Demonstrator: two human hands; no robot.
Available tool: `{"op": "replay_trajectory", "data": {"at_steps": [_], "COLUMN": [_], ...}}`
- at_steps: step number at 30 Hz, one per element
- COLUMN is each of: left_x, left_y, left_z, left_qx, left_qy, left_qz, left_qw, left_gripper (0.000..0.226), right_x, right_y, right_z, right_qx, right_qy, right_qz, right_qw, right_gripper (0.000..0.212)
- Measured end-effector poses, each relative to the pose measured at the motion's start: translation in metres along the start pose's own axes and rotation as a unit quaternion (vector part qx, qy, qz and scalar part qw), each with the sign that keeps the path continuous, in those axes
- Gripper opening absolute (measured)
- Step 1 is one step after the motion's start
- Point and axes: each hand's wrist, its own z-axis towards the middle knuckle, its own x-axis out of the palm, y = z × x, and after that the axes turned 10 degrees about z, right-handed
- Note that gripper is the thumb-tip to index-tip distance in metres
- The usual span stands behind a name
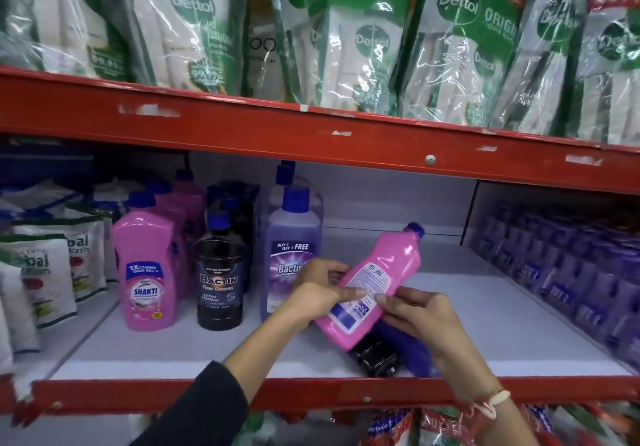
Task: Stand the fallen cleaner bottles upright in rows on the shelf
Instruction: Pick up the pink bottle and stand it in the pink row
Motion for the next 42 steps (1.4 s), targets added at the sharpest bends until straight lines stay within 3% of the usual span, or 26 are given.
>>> {"op": "replay_trajectory", "data": {"at_steps": [5,9,13,16,23,27,31,33,35,37,39,42], "left_x": [-0.041,-0.084,-0.135,-0.169,-0.223,-0.228,-0.225,-0.227,-0.23,-0.234,-0.237,-0.24], "left_y": [0.018,0.038,0.065,0.089,0.129,0.143,0.147,0.148,0.146,0.146,0.147,0.152], "left_z": [-0.029,-0.053,-0.081,-0.099,-0.13,-0.136,-0.144,-0.147,-0.147,-0.146,-0.144,-0.141], "left_qx": [0.037,0.07,0.101,0.092,0.082,0.085,0.082,0.078,0.073,0.076,0.085,0.083], "left_qy": [-0.013,-0.075,-0.126,-0.152,-0.199,-0.22,-0.225,-0.225,-0.23,-0.231,-0.225,-0.204], "left_qz": [-0.024,0.004,0.047,0.032,0.016,0.013,0.017,0.004,-0.02,-0.033,-0.041,-0.068], "left_qw": [0.999,0.995,0.986,0.983,0.976,0.972,0.971,0.971,0.97,0.969,0.97,0.973], "left_gripper": [0.057,0.059,0.058,0.055,0.056,0.054,0.058,0.045,0.024,0.02,0.014,0.033], "right_x": [0.04,0.086,0.139,0.177,0.242,0.257,0.263,0.266,0.271,0.276,0.28,0.277], "right_y": [-0.003,-0.017,-0.038,-0.056,-0.09,-0.101,-0.112,-0.121,-0.126,-0.128,-0.126,-0.123], "right_z": [-0.014,-0.021,-0.027,-0.029,-0.036,-0.042,-0.059,-0.071,-0.076,-0.076,-0.072,-0.059], "right_qx": [-0.062,-0.094,-0.1,-0.099,-0.12,-0.139,-0.207,-0.234,-0.231,-0.177,-0.138,-0.134], "right_qy": [0.042,0.091,0.132,0.159,0.194,0.16,0.026,-0.002,0.028,0.116,0.197,0.235], "right_qz": [-0.021,-0.034,-0.032,-0.039,-0.075,-0.089,-0.156,-0.178,-0.193,-0.163,-0.164,-0.179], "right_qw": [0.997,0.991,0.986,0.982,0.971,0.973,0.966,0.956,0.953,0.964,0.957,0.946], "right_gripper": [0.034,0.03,0.044,0.031,0.029,0.036,0.023,0.021,0.036,0.057,0.064,0.056]}}
